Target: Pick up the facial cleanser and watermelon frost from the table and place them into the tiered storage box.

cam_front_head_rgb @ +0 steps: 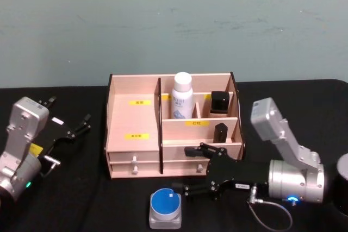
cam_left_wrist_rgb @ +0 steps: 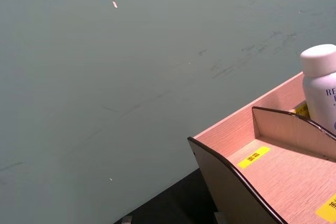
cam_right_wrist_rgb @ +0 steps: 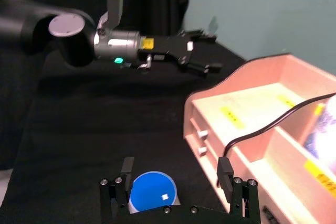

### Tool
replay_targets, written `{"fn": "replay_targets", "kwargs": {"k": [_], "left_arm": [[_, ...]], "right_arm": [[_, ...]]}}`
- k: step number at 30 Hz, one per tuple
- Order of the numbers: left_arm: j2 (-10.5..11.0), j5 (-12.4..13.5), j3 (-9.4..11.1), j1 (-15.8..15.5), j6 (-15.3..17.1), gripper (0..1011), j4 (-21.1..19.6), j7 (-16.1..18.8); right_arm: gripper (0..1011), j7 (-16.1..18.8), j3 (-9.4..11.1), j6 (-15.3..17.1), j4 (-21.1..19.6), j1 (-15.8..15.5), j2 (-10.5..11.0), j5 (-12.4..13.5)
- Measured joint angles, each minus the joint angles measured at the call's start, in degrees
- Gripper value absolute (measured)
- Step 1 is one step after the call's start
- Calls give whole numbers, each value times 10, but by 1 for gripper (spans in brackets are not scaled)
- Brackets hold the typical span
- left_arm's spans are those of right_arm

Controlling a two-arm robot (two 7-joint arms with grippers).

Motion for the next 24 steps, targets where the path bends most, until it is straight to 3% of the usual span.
{"fn": "replay_targets", "kwargs": {"k": [14,24], "left_arm": [[0,0,0,0,0,1009,0,0],[0,0,0,0,0,1009,0,0]], "right_arm": [[1002,25,-83,16,57,63,-35,-61],[1002,25,-91,27,66,70,-35,-65]]}}
